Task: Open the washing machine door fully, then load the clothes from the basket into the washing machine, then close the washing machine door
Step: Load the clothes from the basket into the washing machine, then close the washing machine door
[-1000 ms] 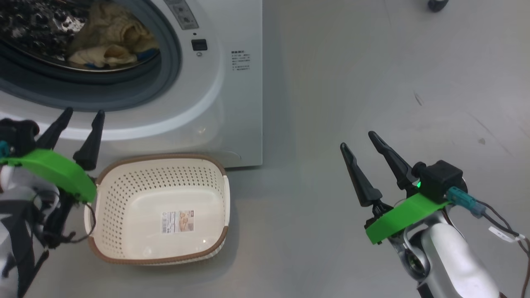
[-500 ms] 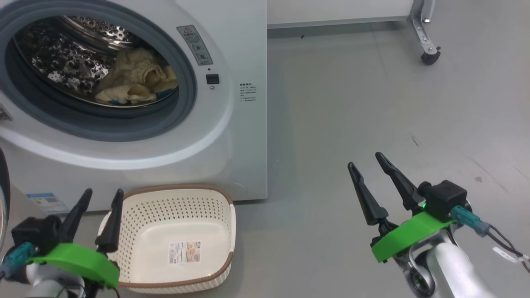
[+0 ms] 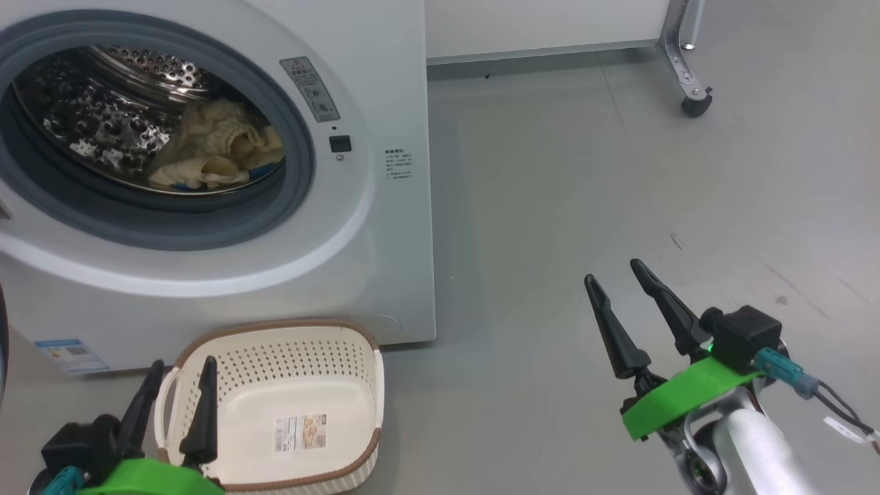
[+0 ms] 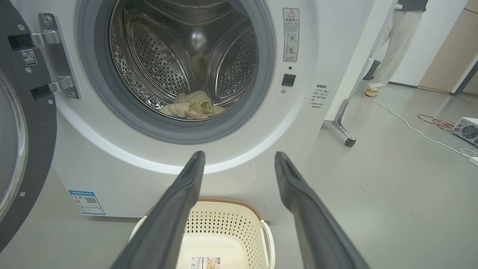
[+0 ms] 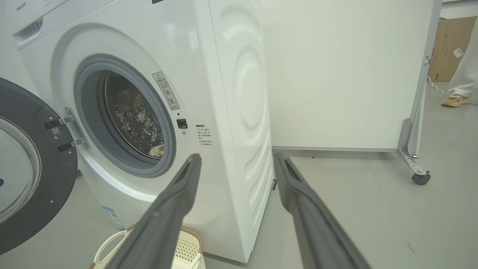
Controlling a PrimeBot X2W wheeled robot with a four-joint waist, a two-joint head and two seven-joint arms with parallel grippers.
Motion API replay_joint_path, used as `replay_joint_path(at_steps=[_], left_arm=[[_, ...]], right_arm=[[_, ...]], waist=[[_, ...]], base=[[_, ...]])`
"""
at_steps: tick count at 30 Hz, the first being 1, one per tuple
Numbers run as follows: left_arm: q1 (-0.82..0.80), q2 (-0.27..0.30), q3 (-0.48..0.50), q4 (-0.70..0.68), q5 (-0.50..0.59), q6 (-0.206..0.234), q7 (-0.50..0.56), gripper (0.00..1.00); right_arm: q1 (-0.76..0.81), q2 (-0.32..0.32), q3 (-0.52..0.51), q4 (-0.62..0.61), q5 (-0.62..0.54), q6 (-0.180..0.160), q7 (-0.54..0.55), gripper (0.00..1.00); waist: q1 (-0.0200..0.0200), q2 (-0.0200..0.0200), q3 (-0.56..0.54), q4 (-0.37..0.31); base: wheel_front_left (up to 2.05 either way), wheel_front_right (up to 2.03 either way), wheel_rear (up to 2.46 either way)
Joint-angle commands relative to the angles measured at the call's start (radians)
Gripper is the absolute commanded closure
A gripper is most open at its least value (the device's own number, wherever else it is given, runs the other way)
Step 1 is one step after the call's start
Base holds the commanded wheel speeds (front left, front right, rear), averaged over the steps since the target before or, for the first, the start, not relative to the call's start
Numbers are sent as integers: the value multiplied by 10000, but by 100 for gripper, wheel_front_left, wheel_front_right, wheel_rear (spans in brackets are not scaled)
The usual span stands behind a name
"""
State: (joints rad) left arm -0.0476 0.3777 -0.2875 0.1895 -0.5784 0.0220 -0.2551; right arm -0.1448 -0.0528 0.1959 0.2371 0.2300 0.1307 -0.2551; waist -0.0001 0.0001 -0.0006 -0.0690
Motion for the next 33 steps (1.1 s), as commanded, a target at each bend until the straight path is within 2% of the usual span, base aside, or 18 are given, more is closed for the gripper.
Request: replay_joint_path(at_steps=[1,8,14,33], left_arm=[[-311,132,583,-320,127,-51,-66,0],[-10,-698,1492,-415,688,-417,-66,0],[160,-954,1684,-245,1284,-739,-66,0],[21,-1627,2315,-31,2079,-1249,-66,0]], right_arm=[[-177,26,140,-333,-23,0,-67,0],[-174,26,161,-266,-14,0,-67,0],[-166,26,187,-174,-77,0,-67,0],[-222,26,100,-180,-19,0,-67,0]], waist=[[1,-1,-14,-2],[1,-1,-15,-79],[1,-1,3,-168],[1,-1,168,-265]], base=[[0,0,0],[0,0,0],[0,0,0],[0,0,0]])
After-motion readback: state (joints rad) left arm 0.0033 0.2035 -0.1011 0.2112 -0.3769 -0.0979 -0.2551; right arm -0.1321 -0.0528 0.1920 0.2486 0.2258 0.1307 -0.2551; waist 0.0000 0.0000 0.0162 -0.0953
